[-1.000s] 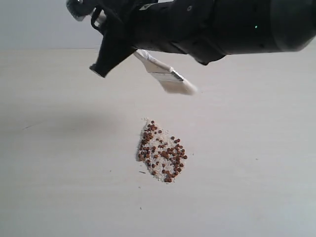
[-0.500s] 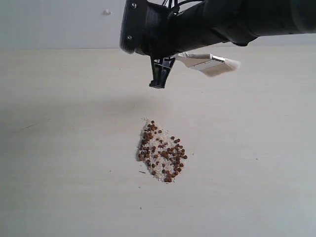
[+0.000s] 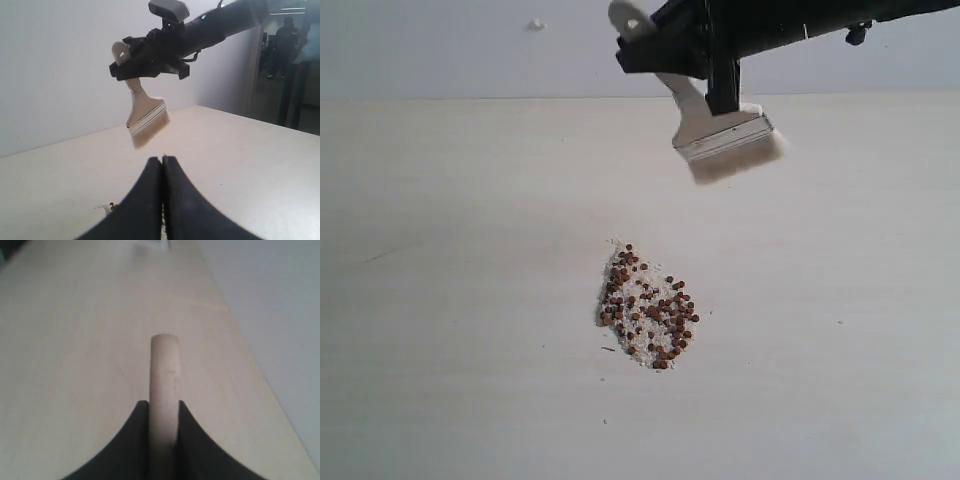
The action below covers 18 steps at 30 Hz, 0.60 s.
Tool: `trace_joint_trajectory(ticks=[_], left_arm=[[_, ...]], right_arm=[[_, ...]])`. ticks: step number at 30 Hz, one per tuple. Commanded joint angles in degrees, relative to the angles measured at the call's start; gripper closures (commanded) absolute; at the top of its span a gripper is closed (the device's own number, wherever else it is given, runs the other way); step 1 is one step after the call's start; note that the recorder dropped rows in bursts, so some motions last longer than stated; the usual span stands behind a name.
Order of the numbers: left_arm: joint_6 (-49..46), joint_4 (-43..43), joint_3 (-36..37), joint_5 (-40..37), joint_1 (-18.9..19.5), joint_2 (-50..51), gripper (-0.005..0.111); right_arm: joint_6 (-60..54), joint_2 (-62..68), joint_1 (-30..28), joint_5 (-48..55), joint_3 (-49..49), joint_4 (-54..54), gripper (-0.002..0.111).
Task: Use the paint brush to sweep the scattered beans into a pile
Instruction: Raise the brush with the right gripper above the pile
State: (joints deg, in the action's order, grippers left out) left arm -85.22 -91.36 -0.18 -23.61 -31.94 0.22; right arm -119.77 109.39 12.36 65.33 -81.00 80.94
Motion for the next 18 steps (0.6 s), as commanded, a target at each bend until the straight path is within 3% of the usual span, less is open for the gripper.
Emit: trace_joint_trajectory(ticks=[1, 18], left_arm=[[0.0, -0.1, 0.2, 0.0, 0.0, -0.2, 0.107], [0.0, -0.1, 0.2, 0.0, 0.0, -0.2, 0.107]], right_arm=[[-1.5, 6.1, -2.0, 4.6, -1.2, 14.1, 0.108], [-1.5, 25.1, 4.3, 4.6, -18.5, 18.9, 0.108]])
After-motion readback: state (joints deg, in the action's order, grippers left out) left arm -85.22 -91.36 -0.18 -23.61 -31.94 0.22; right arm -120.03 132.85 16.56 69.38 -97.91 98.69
